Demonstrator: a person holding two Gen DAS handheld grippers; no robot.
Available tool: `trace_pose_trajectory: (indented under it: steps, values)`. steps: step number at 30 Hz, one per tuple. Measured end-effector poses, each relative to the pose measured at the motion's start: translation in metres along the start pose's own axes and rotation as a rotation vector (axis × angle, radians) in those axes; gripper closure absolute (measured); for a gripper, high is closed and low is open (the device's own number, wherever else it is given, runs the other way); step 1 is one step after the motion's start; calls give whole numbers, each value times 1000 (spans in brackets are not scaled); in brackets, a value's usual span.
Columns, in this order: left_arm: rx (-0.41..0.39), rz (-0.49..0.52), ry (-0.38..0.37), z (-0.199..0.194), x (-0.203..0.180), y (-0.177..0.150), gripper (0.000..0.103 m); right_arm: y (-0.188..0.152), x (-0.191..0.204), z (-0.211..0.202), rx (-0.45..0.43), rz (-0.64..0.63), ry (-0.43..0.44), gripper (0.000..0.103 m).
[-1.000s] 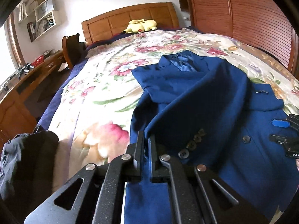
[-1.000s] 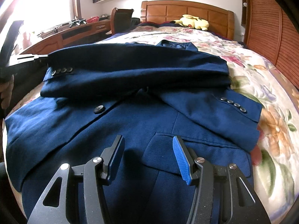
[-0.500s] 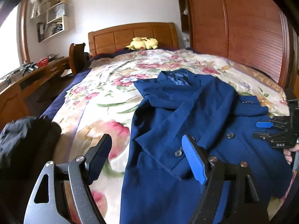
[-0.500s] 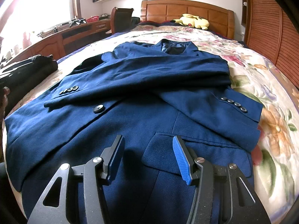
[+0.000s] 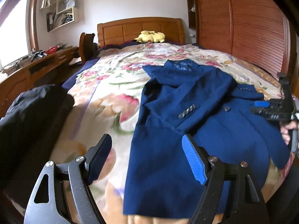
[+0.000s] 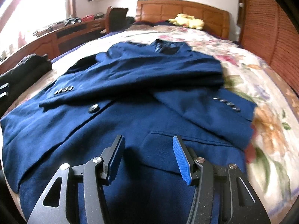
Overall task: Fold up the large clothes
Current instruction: 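Move both tools to the jacket hem and close them on it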
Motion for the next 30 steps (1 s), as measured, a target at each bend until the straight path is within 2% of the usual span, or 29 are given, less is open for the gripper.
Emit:
trace_pose_trajectory:
  steps: [4,14,20,26,30]
  values:
    - [17,-3,8,0,5,-15,25,-13,-5,-25,-20,28,11,48]
    - [37,-31,8,2,8,-31,25,-66,-27,-85,-40,32,-81,48]
    - [36,-41,14,-3,7,-36,25,-86,-39,-107,-30,59,-123,48]
    - [34,-47,5,-7,8,-43,25,-99,-42,-124,-8,65,-119,48]
    - [49,-56,2,-2,13,-48,39,-103,-43,-122,22,62,-115,48]
Point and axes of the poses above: each gripper's, at about its wrist camera, not at the fingertips, and z roughly the way its jaws point, x to its left, y to its top, the point moved 6 cm from there along z, roughly the way its jaws point, and after that the axes turned 12 degrees about x, right-handed, at the moved point
